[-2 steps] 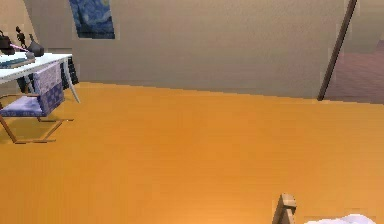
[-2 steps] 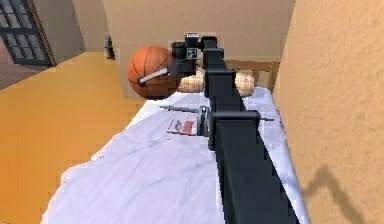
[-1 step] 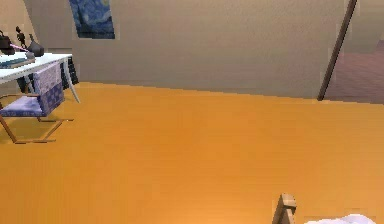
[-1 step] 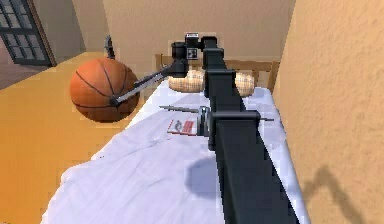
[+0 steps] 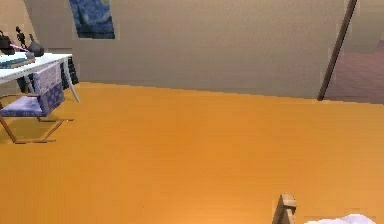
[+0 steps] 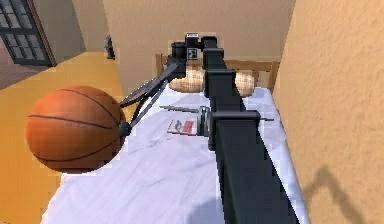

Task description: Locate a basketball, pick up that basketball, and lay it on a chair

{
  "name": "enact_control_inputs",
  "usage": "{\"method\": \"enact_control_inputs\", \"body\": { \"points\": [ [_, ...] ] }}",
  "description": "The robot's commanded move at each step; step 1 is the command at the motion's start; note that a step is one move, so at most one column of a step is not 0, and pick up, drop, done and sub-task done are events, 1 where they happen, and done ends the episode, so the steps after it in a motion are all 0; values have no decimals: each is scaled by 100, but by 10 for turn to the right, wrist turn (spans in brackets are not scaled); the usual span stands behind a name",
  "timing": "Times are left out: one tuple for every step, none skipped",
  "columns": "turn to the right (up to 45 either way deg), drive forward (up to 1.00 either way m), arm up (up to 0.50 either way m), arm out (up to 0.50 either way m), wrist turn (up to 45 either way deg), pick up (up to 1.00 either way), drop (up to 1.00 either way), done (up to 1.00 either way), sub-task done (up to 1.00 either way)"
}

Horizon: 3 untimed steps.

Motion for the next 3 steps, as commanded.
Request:
{"method": "enact_control_inputs", "body": {
  "points": [
    [0,0,0,0,-30,0,0,0,0],
    [0,0,0,-46,0,0,0,0,0],
    [-450,0,0,0,0,0,0,0,0]
  ]
}}
